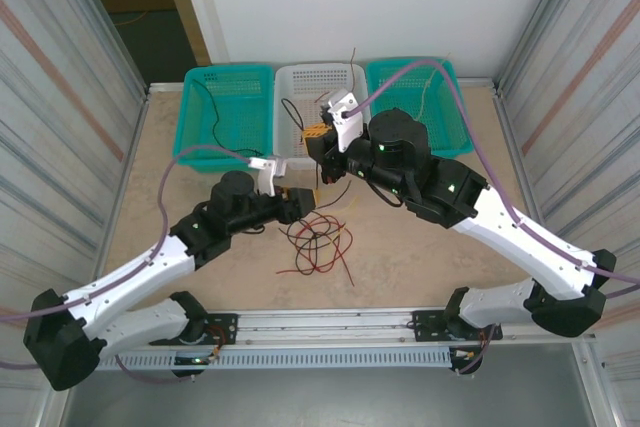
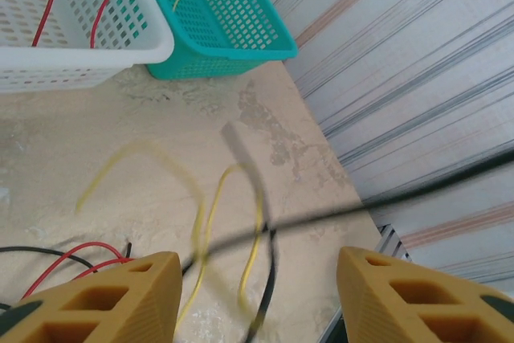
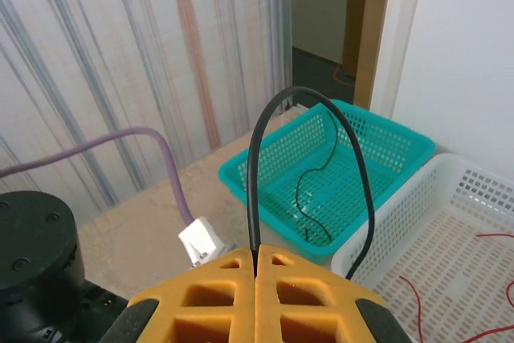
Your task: Untangle the cables
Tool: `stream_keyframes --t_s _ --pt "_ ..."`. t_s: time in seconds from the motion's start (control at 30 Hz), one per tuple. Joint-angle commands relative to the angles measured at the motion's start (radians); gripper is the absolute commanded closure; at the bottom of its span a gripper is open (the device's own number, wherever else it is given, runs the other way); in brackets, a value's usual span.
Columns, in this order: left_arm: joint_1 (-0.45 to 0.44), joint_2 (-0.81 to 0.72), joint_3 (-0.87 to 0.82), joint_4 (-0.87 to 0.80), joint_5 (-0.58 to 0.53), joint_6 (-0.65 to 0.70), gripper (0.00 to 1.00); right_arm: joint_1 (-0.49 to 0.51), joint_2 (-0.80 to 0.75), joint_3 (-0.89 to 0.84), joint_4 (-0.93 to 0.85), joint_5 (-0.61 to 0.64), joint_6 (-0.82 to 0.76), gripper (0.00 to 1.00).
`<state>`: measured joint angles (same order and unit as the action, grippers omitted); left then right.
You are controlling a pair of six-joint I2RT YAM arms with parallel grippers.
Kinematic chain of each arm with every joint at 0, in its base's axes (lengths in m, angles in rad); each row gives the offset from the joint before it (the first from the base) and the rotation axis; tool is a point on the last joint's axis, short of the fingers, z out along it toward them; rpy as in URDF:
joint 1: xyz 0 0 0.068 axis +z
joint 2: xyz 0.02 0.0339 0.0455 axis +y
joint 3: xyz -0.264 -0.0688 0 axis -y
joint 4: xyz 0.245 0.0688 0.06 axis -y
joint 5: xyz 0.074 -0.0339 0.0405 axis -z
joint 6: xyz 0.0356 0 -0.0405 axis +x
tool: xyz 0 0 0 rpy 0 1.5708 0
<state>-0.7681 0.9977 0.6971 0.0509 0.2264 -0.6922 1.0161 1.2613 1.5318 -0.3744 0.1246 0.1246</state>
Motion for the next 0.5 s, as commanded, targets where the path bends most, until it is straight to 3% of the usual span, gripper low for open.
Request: stream_keyframes --t_s 0.0,0.3,0.47 --pt "-0.004 0.036 -0.023 0.005 -0.027 0.003 0.5 -0.004 -0.048 0.023 0.058 -0.034 0.036 0.95" --pt "-0.003 0.052 -0.042 -0.055 -0.115 -0.025 0.63 -0.087 -0.117 -0.008 0.085 -0.116 0.114 0.94" --pt "-0.003 -0.016 -0.068 -0.047 -0.103 -0.034 0.5 -0.122 -0.12 -0.034 0.085 -0.132 0.154 0.94"
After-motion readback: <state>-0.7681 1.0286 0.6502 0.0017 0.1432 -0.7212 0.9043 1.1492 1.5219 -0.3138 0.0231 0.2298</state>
